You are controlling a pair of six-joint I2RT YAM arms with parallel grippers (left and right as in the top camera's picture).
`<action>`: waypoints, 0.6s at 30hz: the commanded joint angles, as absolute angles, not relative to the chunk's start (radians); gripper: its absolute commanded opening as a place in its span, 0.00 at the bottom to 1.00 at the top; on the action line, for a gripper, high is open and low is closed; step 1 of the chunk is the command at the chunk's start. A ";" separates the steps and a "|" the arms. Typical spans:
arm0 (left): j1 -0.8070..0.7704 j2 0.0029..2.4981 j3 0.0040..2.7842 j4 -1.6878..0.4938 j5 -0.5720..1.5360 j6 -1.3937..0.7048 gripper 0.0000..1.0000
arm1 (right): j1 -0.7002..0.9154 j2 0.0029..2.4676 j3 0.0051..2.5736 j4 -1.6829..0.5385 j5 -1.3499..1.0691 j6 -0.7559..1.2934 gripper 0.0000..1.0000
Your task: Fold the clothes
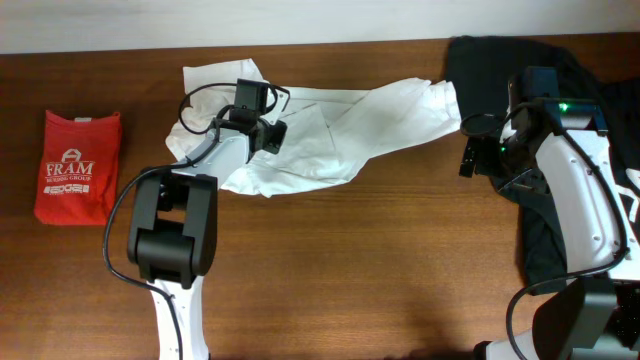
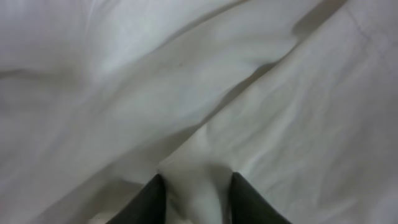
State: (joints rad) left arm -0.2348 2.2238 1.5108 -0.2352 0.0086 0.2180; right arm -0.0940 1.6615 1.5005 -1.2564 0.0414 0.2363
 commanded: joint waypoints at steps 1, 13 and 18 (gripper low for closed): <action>-0.236 2.255 1.541 -0.236 0.011 0.217 0.01 | -0.099 1.648 1.504 -1.261 0.054 0.244 0.99; -0.235 2.069 1.650 -0.523 0.022 0.146 0.00 | -0.099 1.648 1.504 -1.242 0.054 0.245 0.99; -0.222 1.925 1.650 -0.960 0.022 0.134 0.00 | -0.099 1.649 1.504 -1.242 0.059 0.244 0.99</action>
State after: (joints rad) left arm -0.2344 2.0541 1.6405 -0.7631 0.0105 0.1604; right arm -0.0940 1.6615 1.5005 -1.2407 0.0418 0.2356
